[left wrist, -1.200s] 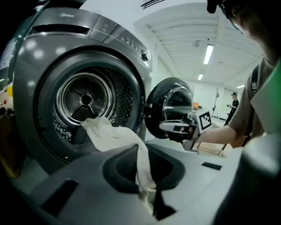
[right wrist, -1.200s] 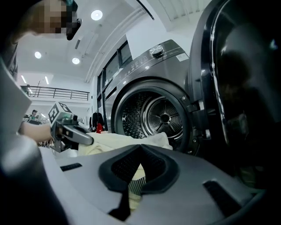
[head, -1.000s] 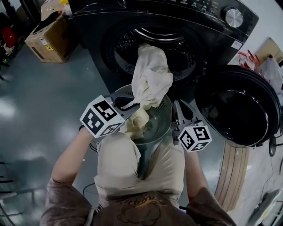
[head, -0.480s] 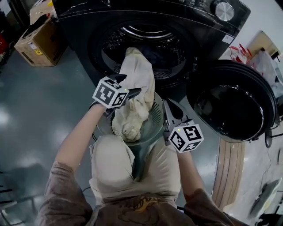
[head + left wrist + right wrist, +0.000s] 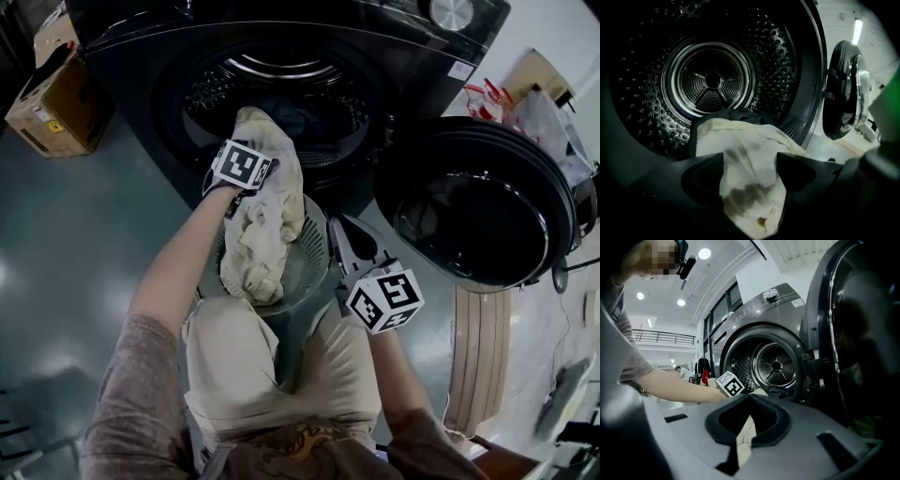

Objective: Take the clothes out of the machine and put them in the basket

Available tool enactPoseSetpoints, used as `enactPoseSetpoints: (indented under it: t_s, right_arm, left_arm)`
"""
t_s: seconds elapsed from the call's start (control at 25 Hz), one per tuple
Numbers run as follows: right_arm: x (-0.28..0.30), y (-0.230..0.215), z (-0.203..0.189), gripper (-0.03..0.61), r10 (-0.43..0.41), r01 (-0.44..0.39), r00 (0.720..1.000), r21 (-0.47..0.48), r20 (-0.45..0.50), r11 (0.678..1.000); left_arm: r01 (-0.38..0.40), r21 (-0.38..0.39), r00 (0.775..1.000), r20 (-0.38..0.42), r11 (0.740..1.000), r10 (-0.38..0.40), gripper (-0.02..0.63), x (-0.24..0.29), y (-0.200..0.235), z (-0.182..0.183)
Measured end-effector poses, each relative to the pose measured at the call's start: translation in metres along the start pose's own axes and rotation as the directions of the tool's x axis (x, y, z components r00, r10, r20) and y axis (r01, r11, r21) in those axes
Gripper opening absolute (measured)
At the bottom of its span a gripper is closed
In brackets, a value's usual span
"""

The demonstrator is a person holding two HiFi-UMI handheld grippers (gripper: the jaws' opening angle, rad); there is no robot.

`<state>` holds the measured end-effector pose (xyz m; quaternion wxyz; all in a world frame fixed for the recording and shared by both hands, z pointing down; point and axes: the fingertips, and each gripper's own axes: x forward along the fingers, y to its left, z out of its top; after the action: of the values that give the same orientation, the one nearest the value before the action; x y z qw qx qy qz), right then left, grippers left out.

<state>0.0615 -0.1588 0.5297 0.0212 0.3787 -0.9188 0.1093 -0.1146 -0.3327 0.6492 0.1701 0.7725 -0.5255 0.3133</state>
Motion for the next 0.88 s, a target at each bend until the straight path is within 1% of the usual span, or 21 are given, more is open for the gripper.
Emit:
enactPoseSetpoints:
  t_s: [0.12,0.16,0.2,0.24,0.32,0.52,0.68,0.76,0.88]
  right_arm:
    - [-0.003,-0.003,0.0,-0.002,-0.008,0.008,1.0,-0.005,-0.003,1.0]
    - [-0.003,-0.004,0.0,-0.002,-0.009,0.009,1.0,-0.007,-0.003,1.0]
    - [-0.004,-0.004,0.001,-0.002,-0.01,0.01,1.0,-0.009,-0.002,1.0]
    - [-0.004,-0.005,0.001,-0.002,-0.01,0.01,1.0,-0.011,-0.002,1.0]
    - [-0.005,-0.005,0.001,-0.002,-0.009,0.009,1.0,-0.011,-0.001,1.0]
    - [-0.006,-0.006,0.002,-0.002,-0.007,0.007,1.0,-0.002,0.009,1.0]
    - [-0.003,-0.005,0.002,-0.002,0.008,-0.008,1.0,-0.003,0.011,1.0]
    - [-0.002,-0.004,0.001,-0.002,0.016,-0.016,1.0,-0.002,0.011,1.0]
    - [0.001,-0.003,0.0,-0.002,0.024,-0.024,1.0,-0.002,0.009,1.0]
  left_arm:
    - [-0.089,0.056,0.996,-0.014,0.994,0.09,0.238,0.001,0.008,-0.004]
    - [-0.091,0.065,0.996,-0.014,0.994,0.093,0.116,0.0,0.008,-0.005]
    - [-0.075,0.056,0.997,-0.012,0.996,0.076,0.059,0.0,0.005,-0.006]
    - [-0.048,0.034,0.999,-0.006,0.998,0.049,0.028,0.0,0.0,-0.008]
    - [-0.01,0.01,1.0,0.008,1.0,0.01,0.025,-0.004,-0.008,-0.012]
    - [0.07,0.014,0.996,0.047,0.997,-0.071,0.025,-0.041,-0.032,-0.023]
    - [0.142,0.028,0.988,0.055,0.989,-0.144,0.025,-0.082,-0.06,-0.036]
    - [0.192,0.026,0.98,0.045,0.981,-0.193,0.025,-0.1,-0.075,-0.044]
    - [0.286,0.034,0.958,0.001,0.957,-0.287,0.028,-0.121,-0.1,-0.061]
